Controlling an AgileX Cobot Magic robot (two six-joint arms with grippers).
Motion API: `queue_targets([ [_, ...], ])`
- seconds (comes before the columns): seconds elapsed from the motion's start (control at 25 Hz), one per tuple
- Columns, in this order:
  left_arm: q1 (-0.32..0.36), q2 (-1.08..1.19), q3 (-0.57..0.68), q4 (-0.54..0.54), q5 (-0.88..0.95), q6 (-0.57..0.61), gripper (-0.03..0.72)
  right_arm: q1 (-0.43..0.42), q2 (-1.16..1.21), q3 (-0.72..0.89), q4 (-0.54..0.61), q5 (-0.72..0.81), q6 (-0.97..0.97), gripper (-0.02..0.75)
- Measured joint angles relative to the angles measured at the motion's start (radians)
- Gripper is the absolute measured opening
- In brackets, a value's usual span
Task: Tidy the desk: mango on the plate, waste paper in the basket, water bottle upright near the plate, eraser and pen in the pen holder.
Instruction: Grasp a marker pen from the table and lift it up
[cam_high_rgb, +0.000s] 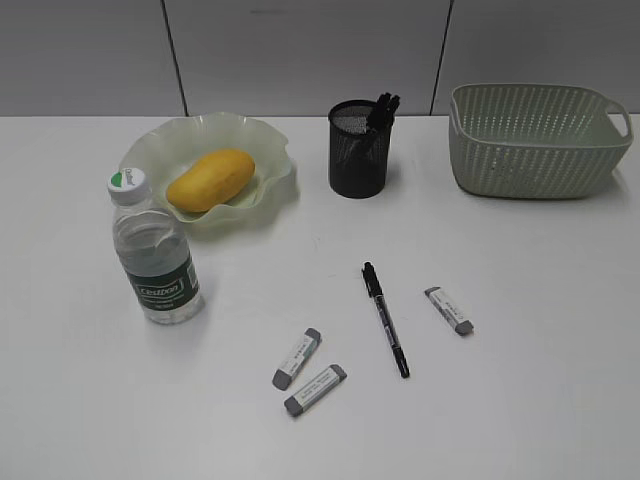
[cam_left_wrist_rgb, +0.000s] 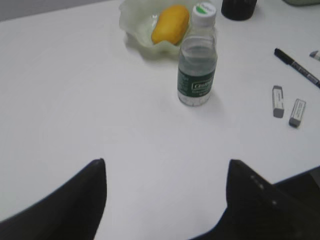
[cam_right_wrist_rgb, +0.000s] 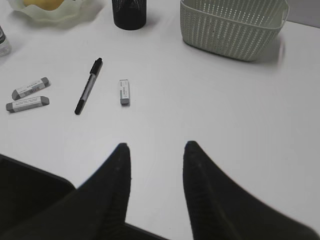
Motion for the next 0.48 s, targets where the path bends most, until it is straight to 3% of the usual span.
queue_targets([
  [0.16, 0.000, 0.000, 0.032, 0.001, -0.092, 0.010, 0.561, 0.000, 0.000, 0.000, 0.001, 0.000, 0.000, 0.298],
  [0.48, 0.000, 0.000, 0.035, 0.001, -0.107, 0.009, 0.553, 0.000, 0.000, 0.000, 0.003, 0.000, 0.000, 0.298],
])
